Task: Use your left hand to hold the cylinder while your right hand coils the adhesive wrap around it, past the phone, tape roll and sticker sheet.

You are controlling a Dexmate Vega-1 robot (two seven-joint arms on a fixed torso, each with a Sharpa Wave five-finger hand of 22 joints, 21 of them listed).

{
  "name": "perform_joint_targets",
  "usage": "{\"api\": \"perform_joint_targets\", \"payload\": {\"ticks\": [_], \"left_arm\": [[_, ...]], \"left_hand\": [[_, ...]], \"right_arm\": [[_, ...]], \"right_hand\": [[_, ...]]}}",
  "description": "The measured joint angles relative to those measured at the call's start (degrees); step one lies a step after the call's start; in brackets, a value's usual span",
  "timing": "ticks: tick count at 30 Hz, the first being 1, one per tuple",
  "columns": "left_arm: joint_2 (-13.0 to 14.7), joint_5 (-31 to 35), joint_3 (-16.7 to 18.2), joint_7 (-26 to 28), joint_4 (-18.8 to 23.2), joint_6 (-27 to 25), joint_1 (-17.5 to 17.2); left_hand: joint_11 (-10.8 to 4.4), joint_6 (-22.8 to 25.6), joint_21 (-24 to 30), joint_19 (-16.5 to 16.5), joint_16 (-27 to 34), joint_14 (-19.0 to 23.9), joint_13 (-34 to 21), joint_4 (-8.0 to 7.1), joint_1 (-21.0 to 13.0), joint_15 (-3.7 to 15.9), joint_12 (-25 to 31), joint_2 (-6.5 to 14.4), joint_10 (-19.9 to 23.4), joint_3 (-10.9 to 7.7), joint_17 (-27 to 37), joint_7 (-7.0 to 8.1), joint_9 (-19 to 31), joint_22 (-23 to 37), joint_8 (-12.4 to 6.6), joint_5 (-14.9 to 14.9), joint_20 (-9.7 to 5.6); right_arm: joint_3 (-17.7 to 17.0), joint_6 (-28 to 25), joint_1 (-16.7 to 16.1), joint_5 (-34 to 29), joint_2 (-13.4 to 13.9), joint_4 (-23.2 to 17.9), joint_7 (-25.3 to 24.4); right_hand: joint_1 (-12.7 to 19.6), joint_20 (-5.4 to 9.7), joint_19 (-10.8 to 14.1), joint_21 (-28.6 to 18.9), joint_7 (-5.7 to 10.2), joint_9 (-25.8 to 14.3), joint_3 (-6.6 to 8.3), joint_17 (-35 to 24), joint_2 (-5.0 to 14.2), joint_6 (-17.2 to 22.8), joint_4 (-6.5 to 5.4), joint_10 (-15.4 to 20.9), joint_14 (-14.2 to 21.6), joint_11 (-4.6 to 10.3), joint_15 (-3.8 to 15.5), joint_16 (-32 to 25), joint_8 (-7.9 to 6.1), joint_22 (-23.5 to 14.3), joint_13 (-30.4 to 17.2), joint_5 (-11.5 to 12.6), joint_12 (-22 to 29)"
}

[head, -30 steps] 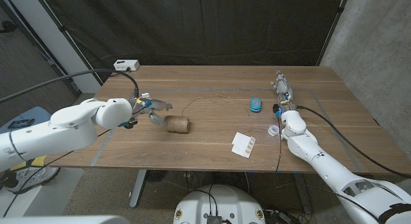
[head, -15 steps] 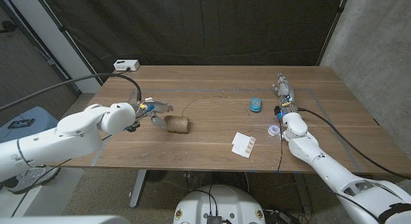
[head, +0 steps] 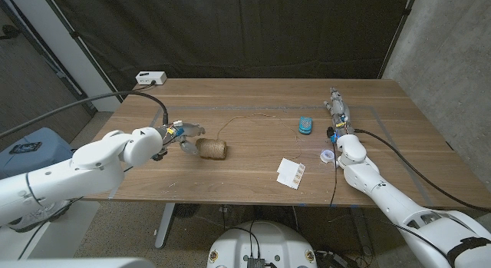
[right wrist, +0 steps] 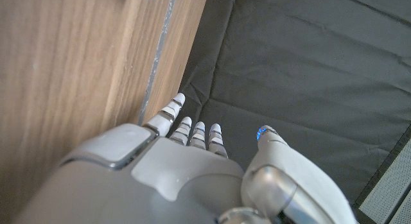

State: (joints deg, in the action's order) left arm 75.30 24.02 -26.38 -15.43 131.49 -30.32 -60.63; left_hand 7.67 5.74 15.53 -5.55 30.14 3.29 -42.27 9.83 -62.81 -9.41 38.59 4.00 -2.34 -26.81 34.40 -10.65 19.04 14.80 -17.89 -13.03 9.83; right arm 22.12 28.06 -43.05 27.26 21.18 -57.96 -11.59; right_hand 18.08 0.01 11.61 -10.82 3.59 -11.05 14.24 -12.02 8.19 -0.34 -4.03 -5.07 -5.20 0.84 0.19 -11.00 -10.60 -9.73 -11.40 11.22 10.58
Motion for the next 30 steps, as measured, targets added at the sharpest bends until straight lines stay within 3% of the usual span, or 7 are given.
{"api": "perform_joint_targets", "payload": {"ticks": [15, 30], "left_arm": [[-2.5, 2.6, -1.9, -0.1, -1.8, 0.0, 1.2], [-5.7, 5.0, -4.5, -2.1, -3.2, 0.7, 3.8]], "left_hand": [[0.0, 0.5, 0.0, 0.0, 1.0, 0.0, -1.1, -0.28, -0.6, 0.0, 0.9, 0.0, 0.0, 0.68, 1.1, 0.1, 0.8, 0.3, -0.67, 0.0, 0.0], [-0.03, 1.0, 0.4, 0.0, 2.2, -0.2, -2.1, -0.18, -1.3, 0.22, 2.0, -0.2, 0.0, 1.25, 2.1, 0.31, 1.5, 0.5, -1.19, -0.1, 0.0]], "right_arm": [[0.5, 2.0, 2.2, 0.5, -1.1, 5.1, 2.3], [0.5, 2.7, 2.4, 1.1, -1.2, 6.4, 3.4]], "right_hand": [[0.0, 0.0, 0.0, 0.0, 0.0, 0.0, 0.0, 0.0, 0.0, 0.0, 0.0, 0.0, 0.0, 0.0, 0.0, -0.3, 0.0, 0.0, 0.0, 0.0, 0.2], [-0.3, -0.31, -0.3, 0.0, 0.3, 0.0, 0.24, 0.0, -0.31, -0.3, 0.24, 0.0, 0.0, 0.0, 0.0, -0.3, 0.0, 0.0, 0.0, 0.0, 0.2]]}}
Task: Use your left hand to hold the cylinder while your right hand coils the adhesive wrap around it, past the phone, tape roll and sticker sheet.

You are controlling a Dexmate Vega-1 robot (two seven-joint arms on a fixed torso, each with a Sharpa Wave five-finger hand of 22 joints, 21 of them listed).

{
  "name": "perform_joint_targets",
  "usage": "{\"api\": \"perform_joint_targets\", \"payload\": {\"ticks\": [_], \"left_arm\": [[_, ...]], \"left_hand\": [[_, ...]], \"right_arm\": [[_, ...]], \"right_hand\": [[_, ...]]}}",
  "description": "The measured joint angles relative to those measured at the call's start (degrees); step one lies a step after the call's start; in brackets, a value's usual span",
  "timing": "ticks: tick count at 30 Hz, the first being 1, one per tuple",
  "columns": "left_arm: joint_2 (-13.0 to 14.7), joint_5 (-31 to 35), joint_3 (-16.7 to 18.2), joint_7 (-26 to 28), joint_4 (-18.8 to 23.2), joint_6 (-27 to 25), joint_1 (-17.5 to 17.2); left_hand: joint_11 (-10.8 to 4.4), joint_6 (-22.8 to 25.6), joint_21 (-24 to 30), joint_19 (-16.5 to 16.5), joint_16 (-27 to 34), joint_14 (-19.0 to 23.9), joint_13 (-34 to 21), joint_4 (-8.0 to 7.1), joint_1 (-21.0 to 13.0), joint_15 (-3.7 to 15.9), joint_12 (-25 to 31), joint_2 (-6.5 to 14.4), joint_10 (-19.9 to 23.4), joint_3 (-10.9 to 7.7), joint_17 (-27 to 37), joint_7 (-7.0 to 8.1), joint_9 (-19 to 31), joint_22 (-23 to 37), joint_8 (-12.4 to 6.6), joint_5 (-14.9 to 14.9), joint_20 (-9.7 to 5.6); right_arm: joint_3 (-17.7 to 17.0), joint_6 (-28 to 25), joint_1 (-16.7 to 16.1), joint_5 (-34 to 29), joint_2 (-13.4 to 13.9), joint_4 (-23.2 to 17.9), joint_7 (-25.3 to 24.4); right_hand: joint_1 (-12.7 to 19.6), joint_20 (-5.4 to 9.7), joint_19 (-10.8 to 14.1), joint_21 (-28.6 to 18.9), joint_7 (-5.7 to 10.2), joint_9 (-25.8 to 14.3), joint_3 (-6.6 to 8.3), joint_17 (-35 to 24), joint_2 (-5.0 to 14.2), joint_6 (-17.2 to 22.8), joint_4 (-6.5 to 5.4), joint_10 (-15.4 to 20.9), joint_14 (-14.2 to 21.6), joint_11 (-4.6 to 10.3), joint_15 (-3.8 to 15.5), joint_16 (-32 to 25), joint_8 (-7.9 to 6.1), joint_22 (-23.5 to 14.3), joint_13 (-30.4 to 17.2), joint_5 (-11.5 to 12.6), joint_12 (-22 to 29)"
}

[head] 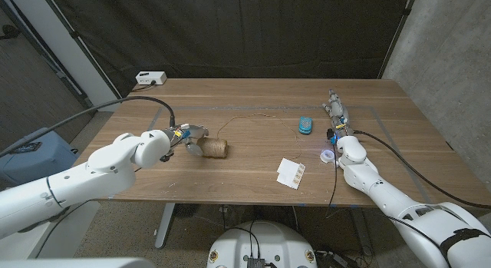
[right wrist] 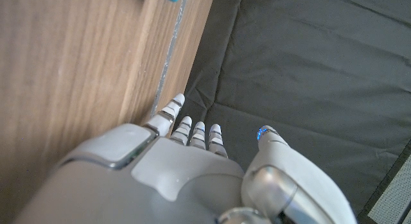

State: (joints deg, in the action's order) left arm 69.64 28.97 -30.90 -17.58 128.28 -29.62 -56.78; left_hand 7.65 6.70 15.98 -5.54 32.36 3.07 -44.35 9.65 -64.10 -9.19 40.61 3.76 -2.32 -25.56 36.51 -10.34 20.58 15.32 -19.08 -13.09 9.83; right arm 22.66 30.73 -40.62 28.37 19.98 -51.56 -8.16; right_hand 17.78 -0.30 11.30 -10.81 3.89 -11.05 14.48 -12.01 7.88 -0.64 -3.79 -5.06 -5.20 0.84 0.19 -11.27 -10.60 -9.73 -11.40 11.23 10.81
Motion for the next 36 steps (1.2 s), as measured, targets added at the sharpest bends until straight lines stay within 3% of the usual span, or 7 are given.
{"api": "perform_joint_targets", "payload": {"ticks": [21, 27, 36], "left_arm": [[-2.3, 2.7, -1.2, -1.0, -0.4, -0.2, -0.2], [-2.5, 3.0, -1.3, -0.7, -0.5, -0.3, -0.3], [-3.2, 3.8, -1.7, 1.0, -1.1, -0.4, -0.8]], "left_hand": [[-1.51, 4.3, 1.2, -2.5, 3.2, 3.0, -2.0, 0.3, -3.1, 1.52, 2.9, -0.5, 3.6, 0.29, 1.7, 0.41, 1.8, 0.3, -2.99, -1.3, 0.2], [-1.17, 5.2, 1.2, -2.5, 3.6, 3.4, -2.2, 0.3, -3.9, 1.53, 3.4, -0.8, 4.0, 0.29, 1.9, 0.7, 2.1, 0.3, -3.49, -1.6, 0.2], [-2.33, 10.0, 2.9, -5.3, 5.8, 7.4, -3.2, 0.3, -6.0, 3.21, 5.5, -1.3, 8.3, 0.3, 2.1, 1.24, 3.5, 0.5, -6.84, -2.4, 0.11]], "right_arm": [[0.0, -0.8, -0.3, -0.1, 1.4, -2.3, 0.4], [0.0, -1.2, -0.5, -0.3, 1.9, -3.2, 0.4], [0.0, -1.8, -0.6, -0.4, 2.2, -3.7, 0.3]], "right_hand": [[0.0, 0.01, 0.0, 0.0, -0.01, 0.0, -0.01, 0.0, 0.0, 0.0, 0.0, 0.0, 0.0, 0.0, 0.0, 0.0, -0.22, 0.0, 0.0, 0.0, 0.0], [0.0, 0.01, 0.0, 0.0, -0.01, 0.0, -0.01, 0.0, 0.0, 0.0, -0.01, 0.0, 0.0, 0.0, 0.0, 0.0, -0.22, 0.0, 0.0, 0.0, 0.2], [-0.2, 0.01, 0.0, 0.0, -0.01, 0.0, 0.24, 0.0, 0.22, 0.0, 0.24, 0.0, 0.0, 0.0, 0.0, 0.0, -0.22, 0.0, 0.0, 0.0, 0.2]]}}
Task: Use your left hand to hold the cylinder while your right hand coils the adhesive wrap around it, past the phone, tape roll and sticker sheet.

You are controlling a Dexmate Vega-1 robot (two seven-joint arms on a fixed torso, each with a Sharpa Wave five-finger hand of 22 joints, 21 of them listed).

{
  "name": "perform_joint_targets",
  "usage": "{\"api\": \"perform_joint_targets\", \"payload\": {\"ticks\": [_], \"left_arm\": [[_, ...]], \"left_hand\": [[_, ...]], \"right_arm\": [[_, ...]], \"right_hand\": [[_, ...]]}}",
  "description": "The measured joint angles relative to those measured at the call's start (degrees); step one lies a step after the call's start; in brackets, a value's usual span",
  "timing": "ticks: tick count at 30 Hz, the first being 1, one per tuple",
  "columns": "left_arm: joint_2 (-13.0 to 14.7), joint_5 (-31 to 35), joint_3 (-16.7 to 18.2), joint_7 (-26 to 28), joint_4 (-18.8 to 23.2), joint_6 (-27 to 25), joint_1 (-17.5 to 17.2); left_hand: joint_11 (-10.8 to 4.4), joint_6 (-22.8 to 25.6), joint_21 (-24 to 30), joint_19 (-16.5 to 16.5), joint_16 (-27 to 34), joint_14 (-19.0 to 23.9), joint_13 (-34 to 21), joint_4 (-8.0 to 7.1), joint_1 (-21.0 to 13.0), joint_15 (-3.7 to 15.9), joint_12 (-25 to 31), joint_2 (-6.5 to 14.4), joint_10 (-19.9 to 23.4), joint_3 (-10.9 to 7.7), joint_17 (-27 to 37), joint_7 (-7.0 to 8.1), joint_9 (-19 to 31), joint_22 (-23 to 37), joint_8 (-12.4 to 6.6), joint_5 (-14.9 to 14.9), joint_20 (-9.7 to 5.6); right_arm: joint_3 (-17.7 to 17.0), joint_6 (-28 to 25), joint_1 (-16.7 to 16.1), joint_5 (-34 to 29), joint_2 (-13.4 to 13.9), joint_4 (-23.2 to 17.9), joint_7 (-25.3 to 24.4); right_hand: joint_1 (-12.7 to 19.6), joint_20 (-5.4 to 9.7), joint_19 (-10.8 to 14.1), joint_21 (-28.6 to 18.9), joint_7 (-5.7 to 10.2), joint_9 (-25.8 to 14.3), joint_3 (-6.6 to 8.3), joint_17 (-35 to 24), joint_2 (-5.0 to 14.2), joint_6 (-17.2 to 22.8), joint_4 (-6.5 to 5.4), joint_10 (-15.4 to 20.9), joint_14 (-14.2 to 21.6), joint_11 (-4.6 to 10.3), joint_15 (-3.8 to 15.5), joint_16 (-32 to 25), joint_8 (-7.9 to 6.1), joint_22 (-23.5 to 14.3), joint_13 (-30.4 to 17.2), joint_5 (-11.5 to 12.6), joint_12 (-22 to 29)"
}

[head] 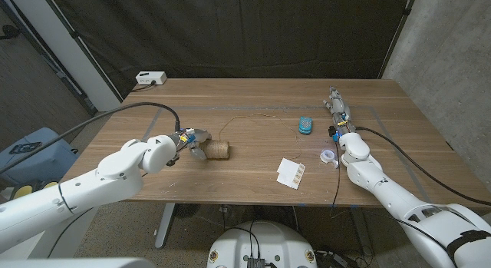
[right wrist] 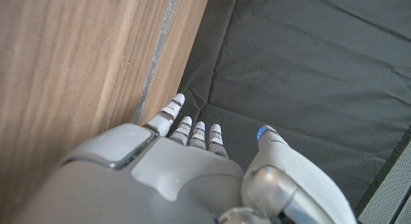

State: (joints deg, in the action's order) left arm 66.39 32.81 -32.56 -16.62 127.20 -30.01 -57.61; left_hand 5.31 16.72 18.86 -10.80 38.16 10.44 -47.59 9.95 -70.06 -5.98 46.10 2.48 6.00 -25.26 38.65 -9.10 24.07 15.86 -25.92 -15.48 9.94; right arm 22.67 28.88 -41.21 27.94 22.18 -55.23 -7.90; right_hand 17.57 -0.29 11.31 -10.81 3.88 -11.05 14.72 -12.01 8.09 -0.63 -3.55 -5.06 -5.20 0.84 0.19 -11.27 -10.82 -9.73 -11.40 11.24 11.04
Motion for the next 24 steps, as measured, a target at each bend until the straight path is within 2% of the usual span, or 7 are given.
{"api": "perform_joint_targets", "payload": {"ticks": [5, 11, 18, 24], "left_arm": [[-0.3, 0.8, 0.0, 1.5, -0.2, 0.0, -0.6], [-0.5, 1.9, -0.1, 3.5, -0.2, 0.0, -1.4], [-0.9, 3.2, 0.0, 5.3, -0.3, 0.1, -2.1], [-1.0, 3.8, 0.4, 6.2, -0.3, 0.1, -2.8]], "left_hand": [[-1.15, 2.3, 0.4, -1.3, 0.7, 2.3, -0.6, 0.01, -1.0, 1.08, 1.1, -0.4, 2.0, 0.02, 0.0, 0.67, 0.8, 0.0, -1.7, -0.4, -0.23], [-1.65, 3.8, 0.9, -2.0, 1.6, 3.9, -1.2, 0.06, -2.2, 1.9, 1.8, -0.5, 3.9, 0.07, 0.1, 1.34, 1.3, 0.0, -3.46, -0.6, -0.62], [-1.94, 4.9, 1.3, -2.6, 2.1, 5.7, -1.2, 0.16, -2.7, 2.71, 2.4, -1.1, 5.2, -0.05, 0.1, 1.62, 1.3, 0.0, -4.44, -1.1, -0.42], [-2.05, 5.3, 1.8, -2.9, 2.1, 6.2, -1.2, 0.16, -3.0, 2.88, 2.7, -1.3, 5.5, -0.04, -0.2, 1.82, 1.3, 0.0, -4.48, -1.4, -0.73]], "right_arm": [[0.0, 0.0, 0.0, 0.0, 0.0, 0.0, 0.1], [0.0, 0.0, 0.0, 0.0, 0.0, 0.5, 0.3], [0.0, 0.4, 0.1, 0.1, -0.1, 1.0, 0.7], [0.0, 0.6, -0.1, 0.1, -0.1, 1.0, 0.8]], "right_hand": [[0.0, 0.0, 0.0, 0.0, 0.0, 0.0, 0.0, 0.0, 0.0, 0.0, 0.0, 0.0, 0.0, 0.0, 0.0, 0.0, 0.0, 0.0, 0.0, 0.0, 0.0], [0.0, 0.0, 0.0, 0.0, 0.0, 0.0, 0.0, 0.0, 0.0, 0.0, 0.0, 0.0, 0.0, 0.0, 0.0, 0.0, 0.0, 0.0, 0.0, 0.0, 0.0], [0.0, 0.0, 0.0, 0.0, 0.0, 0.0, 0.0, 0.0, -0.01, 0.0, 0.0, 0.0, 0.0, 0.0, 0.0, 0.0, 0.0, 0.0, 0.0, 0.0, 0.0], [-0.2, 0.0, 0.0, 0.0, 0.0, 0.0, 0.01, 0.0, -0.23, 0.0, -0.02, 0.0, 0.0, 0.0, 0.0, 0.0, 0.0, 0.0, 0.0, 0.0, 0.0]]}}
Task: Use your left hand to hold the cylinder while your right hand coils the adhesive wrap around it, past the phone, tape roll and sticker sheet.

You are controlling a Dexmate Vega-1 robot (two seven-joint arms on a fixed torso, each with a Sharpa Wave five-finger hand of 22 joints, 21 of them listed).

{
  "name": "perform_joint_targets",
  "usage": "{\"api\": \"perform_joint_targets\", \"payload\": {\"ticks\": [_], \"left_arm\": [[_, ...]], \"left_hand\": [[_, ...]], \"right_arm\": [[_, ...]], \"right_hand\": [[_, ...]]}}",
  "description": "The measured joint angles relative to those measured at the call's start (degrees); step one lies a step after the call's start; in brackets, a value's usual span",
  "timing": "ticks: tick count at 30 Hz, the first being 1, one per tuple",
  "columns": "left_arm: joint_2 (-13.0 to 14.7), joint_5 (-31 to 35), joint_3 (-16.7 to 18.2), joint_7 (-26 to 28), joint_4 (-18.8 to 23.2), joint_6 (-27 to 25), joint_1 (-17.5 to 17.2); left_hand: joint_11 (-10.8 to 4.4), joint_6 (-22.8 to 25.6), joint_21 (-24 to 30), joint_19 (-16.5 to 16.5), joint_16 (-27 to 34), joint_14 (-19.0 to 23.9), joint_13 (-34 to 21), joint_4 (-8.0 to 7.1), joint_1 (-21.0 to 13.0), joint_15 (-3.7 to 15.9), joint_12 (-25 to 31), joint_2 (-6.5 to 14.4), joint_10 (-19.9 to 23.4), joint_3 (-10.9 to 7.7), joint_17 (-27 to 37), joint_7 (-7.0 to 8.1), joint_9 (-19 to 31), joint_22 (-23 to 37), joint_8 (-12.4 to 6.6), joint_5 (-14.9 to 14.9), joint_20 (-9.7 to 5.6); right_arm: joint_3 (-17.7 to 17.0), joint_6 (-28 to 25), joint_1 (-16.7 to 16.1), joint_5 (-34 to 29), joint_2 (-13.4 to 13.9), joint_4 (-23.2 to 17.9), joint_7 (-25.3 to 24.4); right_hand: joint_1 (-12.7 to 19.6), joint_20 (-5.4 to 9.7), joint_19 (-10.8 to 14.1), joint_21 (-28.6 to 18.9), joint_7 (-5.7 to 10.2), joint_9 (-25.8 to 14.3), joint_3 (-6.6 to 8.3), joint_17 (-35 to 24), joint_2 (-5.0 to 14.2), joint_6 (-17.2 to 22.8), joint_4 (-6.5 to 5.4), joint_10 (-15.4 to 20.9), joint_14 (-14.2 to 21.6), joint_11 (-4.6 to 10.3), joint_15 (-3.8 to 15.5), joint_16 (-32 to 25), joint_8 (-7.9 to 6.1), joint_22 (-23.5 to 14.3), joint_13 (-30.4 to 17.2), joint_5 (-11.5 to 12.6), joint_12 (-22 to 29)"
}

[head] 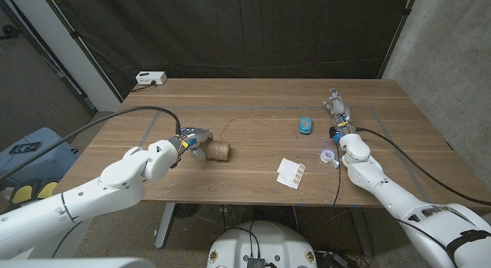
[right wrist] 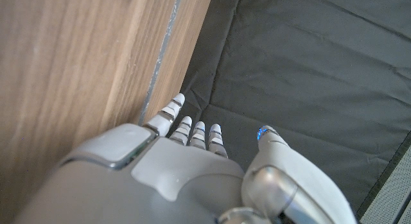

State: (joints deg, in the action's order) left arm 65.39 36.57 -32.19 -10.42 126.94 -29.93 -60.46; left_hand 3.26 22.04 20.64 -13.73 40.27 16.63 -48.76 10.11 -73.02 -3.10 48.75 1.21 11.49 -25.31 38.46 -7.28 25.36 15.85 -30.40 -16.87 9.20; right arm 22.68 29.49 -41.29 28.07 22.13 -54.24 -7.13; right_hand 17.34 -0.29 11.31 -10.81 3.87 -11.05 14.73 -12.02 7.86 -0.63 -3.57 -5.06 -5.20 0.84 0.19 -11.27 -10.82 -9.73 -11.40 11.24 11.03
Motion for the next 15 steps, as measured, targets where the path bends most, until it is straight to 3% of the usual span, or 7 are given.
{"api": "perform_joint_targets", "payload": {"ticks": [15], "left_arm": [[0.1, 0.3, 1.1, 1.6, 0.9, 0.0, -1.5]], "left_hand": [[-0.01, 0.0, 0.0, 0.0, -0.3, 0.5, -1.3, -0.05, -0.2, 0.13, 0.0, -0.2, 0.0, 0.05, -0.5, 0.0, 0.0, 0.0, -0.22, -0.2, 0.0]], "right_arm": [[0.0, -0.3, -1.1, -0.1, 0.8, -2.3, -0.1]], "right_hand": [[0.0, 0.0, 0.0, 0.0, 0.0, 0.0, 0.32, 0.0, 0.0, 0.0, 0.02, 0.0, 0.0, 0.0, 0.0, 0.0, -0.17, 0.0, 0.0, 0.0, 0.0]]}}
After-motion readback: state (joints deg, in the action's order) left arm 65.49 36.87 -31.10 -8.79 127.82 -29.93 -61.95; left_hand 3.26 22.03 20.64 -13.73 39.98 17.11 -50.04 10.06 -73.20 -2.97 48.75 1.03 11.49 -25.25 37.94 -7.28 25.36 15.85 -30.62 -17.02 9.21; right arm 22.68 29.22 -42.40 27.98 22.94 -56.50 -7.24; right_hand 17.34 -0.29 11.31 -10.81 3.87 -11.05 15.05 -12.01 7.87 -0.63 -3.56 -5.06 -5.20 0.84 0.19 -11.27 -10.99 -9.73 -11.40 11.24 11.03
